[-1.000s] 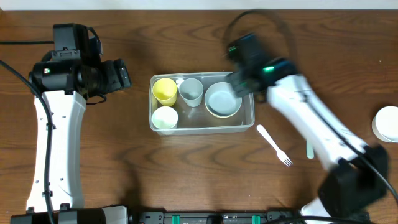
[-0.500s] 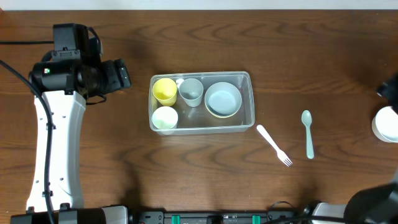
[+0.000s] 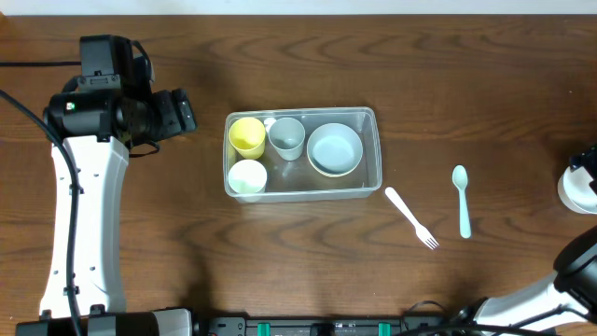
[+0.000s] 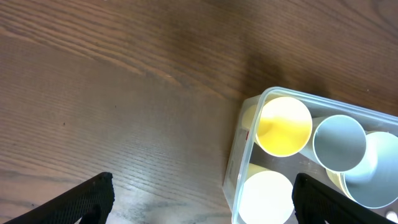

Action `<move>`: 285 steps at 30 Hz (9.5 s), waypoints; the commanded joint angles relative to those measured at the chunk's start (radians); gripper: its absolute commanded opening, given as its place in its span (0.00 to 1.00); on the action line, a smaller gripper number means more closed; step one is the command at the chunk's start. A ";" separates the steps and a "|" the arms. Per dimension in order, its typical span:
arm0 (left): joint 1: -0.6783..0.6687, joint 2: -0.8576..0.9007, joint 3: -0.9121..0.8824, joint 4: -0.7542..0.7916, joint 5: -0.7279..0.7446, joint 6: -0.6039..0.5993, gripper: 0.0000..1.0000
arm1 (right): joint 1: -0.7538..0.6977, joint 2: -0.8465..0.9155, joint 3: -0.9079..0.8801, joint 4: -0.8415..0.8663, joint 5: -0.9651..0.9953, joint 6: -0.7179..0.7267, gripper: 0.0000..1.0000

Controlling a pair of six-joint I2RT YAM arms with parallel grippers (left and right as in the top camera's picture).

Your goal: Pack container

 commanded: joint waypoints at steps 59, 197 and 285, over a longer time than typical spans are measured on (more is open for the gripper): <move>0.002 0.007 -0.009 -0.003 -0.008 -0.016 0.91 | 0.850 -0.367 0.008 0.154 -0.247 -0.504 0.01; 0.002 0.007 -0.009 -0.004 -0.008 -0.016 0.91 | 1.283 -0.024 0.006 0.205 0.209 -0.312 0.22; 0.002 0.007 -0.009 -0.025 -0.008 -0.016 0.92 | 0.642 -0.101 -0.644 0.445 -0.030 -0.424 0.95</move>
